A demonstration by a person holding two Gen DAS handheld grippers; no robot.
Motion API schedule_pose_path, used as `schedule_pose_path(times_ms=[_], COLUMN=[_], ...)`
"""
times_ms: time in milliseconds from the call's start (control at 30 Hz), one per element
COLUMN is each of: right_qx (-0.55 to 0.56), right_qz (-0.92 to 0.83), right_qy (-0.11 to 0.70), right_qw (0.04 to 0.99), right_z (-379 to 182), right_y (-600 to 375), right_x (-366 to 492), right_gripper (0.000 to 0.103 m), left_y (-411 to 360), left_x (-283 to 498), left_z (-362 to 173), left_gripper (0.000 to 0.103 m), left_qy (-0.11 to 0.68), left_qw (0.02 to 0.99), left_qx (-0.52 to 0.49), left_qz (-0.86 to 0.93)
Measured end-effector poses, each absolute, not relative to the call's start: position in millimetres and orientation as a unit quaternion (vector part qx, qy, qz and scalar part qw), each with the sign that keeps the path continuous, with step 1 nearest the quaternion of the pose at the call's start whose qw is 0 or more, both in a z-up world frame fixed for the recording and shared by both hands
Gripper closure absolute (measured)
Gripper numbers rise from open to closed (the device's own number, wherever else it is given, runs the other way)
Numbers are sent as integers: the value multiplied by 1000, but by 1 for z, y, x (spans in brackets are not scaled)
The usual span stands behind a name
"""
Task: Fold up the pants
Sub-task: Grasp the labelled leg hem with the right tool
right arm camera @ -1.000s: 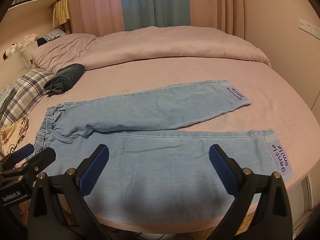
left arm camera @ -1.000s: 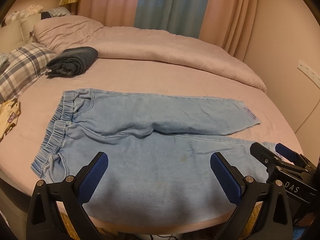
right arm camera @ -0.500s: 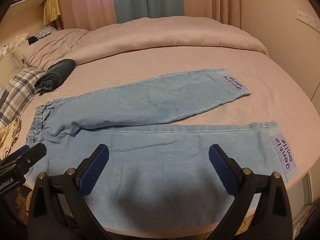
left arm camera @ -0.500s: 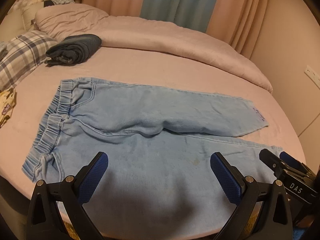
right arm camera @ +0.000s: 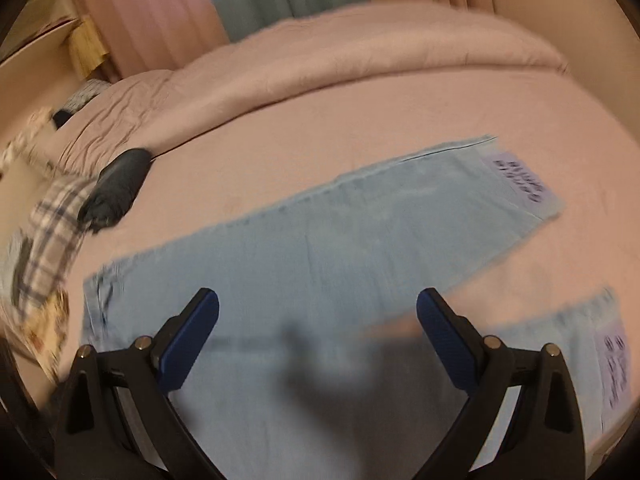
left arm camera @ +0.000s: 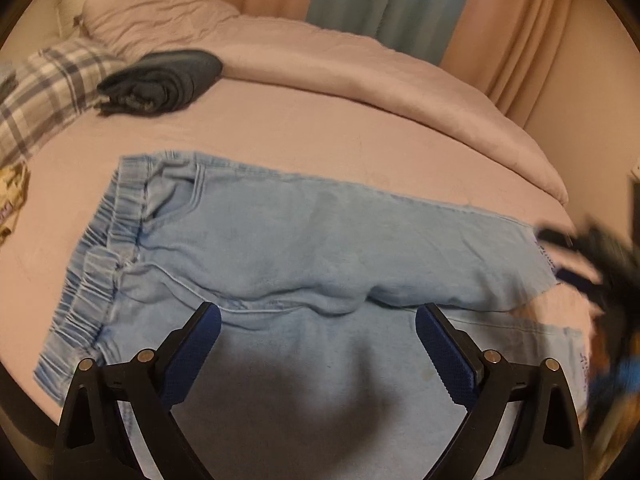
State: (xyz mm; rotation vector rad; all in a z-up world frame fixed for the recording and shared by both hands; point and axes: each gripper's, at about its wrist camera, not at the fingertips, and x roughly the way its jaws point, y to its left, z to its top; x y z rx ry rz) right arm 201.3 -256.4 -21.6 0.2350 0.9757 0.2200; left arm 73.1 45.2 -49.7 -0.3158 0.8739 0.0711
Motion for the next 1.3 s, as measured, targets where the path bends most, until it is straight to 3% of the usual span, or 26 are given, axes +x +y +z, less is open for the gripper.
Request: schedule_pose_path(times_ms=[200, 367, 467, 533, 567, 667, 867, 1067, 1300], right_qx=[161, 159, 83, 42, 36, 31, 149, 221, 271], right_qz=[26, -46, -83, -91, -91, -109, -22, 59, 91], right_qy=[544, 573, 564, 558, 547, 509, 473, 368, 358], right_qw=[823, 803, 817, 824, 831, 853, 868, 901, 889], right_z=[-61, -96, -106, -108, -107, -96, -76, -26, -47], right_y=[-245, -233, -212, -200, -198, -206, -242, -263, -276], right_x=[303, 355, 369, 369, 367, 353, 317, 210, 119], right_gripper=[23, 21, 19, 24, 36, 94, 99, 99, 99], left_y=[56, 66, 73, 77, 78, 82, 89, 91, 87], left_x=[79, 82, 85, 86, 85, 84, 81, 74, 86], left_z=[-63, -72, -76, -78, -78, -78, -73, -55, -48], left_gripper=[5, 5, 5, 5, 5, 5, 5, 5, 5], left_qy=[438, 449, 454, 456, 457, 455, 444, 416, 408], left_qw=[882, 874, 869, 865, 864, 863, 865, 873, 870], left_qx=[-167, -179, -189, -197, -200, -210, -219, -246, -276], left_qz=[43, 50, 62, 67, 68, 70, 79, 68, 36])
